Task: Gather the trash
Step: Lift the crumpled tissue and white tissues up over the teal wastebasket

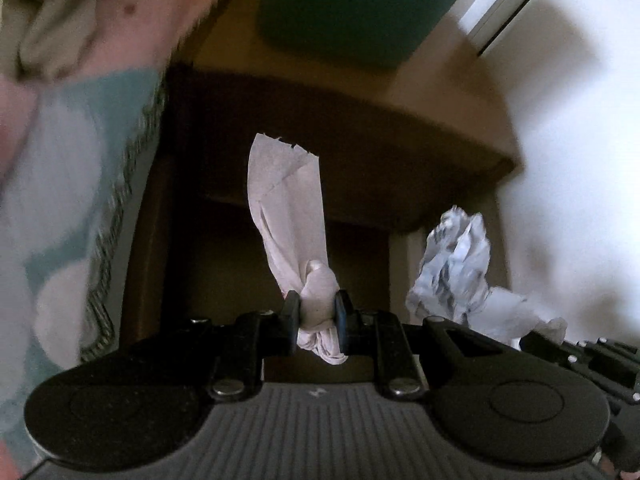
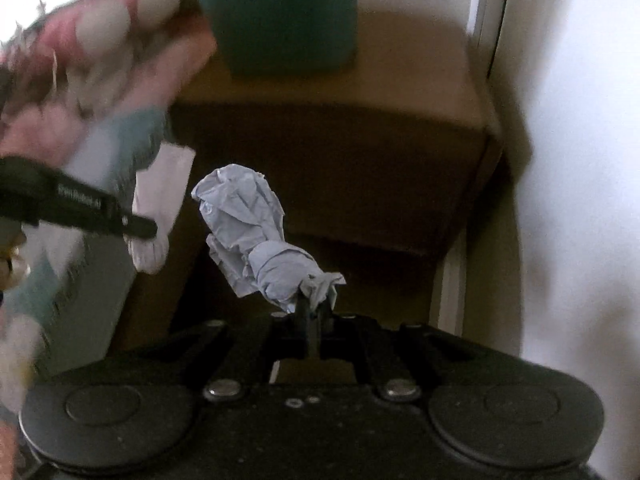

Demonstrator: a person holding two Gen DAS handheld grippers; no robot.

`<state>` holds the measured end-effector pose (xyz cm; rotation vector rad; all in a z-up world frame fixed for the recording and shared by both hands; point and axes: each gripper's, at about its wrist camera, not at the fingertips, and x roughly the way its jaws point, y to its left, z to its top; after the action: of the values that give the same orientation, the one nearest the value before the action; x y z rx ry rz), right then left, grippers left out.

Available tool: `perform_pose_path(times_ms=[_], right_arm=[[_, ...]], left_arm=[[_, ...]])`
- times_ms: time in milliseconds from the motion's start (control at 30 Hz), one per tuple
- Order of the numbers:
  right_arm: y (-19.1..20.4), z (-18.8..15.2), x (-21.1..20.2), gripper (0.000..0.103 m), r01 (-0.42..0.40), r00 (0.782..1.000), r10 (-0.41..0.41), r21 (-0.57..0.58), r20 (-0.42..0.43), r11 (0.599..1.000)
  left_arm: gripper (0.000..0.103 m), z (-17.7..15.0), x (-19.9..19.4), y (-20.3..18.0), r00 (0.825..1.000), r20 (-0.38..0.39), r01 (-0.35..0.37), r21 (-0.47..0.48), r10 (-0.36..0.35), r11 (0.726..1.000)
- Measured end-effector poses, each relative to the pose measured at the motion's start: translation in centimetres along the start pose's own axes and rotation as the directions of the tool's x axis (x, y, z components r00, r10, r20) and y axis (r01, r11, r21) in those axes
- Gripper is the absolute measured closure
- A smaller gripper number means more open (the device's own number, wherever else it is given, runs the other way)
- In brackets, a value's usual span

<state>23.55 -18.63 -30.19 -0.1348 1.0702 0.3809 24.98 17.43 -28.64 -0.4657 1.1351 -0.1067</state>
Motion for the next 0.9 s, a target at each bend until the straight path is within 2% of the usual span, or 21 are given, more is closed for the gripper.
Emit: perform_pose_path(times_ms=[167, 433, 667, 900], right_arm=[[0.2, 5.4, -6.1, 0.101, 0.004, 0.993, -0.004, 0.000, 0.116, 1.000], [-0.3, 13.0, -12.8, 0.101, 0.020, 0.958, -0.019, 0.000, 0.287, 1.000], [-0.2, 20.0, -15.9, 0.101, 0.050, 0.922, -0.048, 0.004, 0.385, 0.999], [0.9, 26.7, -16.3, 0.101, 0.112, 0.896, -0.103, 0.005, 0.433, 0.994]], left_arm=[[0.085, 3.8, -5.4, -2.9, 0.996, 0.080, 0.027, 0.028, -0.029, 0.999], [0.085, 9.3, -11.8, -5.9, 0.976, 0.212, 0.033, 0.095, -0.052, 0.995], [0.085, 15.0, -16.4, -7.5, 0.948, 0.311, 0.019, 0.137, -0.062, 0.990], [0.085, 21.1, -18.0, -9.0, 0.932, 0.359, -0.011, 0.176, -0.054, 0.984]])
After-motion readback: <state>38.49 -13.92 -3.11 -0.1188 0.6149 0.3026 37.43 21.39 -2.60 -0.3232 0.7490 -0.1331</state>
